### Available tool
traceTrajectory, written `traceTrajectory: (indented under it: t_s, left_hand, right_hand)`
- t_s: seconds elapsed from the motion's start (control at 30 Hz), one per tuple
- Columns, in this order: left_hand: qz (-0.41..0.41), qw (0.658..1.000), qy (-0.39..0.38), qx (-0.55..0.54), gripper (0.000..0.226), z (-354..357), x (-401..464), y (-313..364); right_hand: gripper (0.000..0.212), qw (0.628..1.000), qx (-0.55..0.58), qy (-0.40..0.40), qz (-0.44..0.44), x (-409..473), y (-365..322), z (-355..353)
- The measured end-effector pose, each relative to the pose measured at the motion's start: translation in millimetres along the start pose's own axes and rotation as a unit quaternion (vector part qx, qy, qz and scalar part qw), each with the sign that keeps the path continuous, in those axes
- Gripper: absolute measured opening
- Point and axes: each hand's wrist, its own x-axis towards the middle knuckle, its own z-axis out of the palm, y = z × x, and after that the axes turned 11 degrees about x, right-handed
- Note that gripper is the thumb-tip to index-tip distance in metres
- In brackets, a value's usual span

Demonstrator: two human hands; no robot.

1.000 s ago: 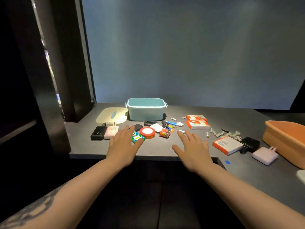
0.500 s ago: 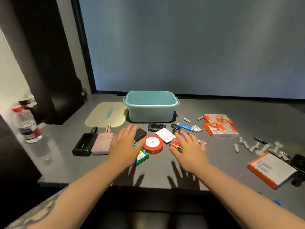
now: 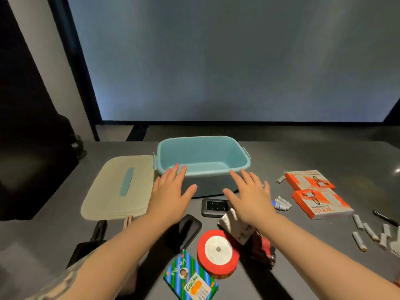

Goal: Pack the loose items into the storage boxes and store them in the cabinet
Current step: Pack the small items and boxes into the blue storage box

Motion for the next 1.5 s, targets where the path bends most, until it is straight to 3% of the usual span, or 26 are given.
traceTrajectory:
  t_s: [0.27, 0.5, 0.83, 1.33, 1.5]
  left_hand:
    - [0.011, 0.999, -0.032, -0.002, 0.056, 29.0, 38.5, -9.3]
    - [0.004, 0.998, 0.054, -0.035, 0.031, 37.9, 53.9, -15.1]
    - [0.034, 0.996, 0.075, -0.026, 0.015, 45.1, 43.2, -17.4]
    - [0.04, 0.996, 0.074, -0.019, 0.016, 35.4, -27.1, -3.1]
    - [0.028, 0.994, 0.086, -0.061, 0.011, 30.8, -33.1, 1.6]
  right_hand:
    - [0.055, 0.999, -0.009, -0.028, -0.039, 60.4, -1.0, 17.4]
    - [0.029, 0.994, -0.004, 0.017, -0.104, 81.0, 25.2, 23.5]
    - [0.017, 0.981, -0.02, -0.001, -0.192, 74.4, 42.2, 23.8]
    - [0.018, 0.982, 0.003, -0.01, -0.189, 0.7, 44.3, 12.0]
    - [0.021, 0.983, 0.038, -0.017, -0.177, -2.5, 42.5, 7.9]
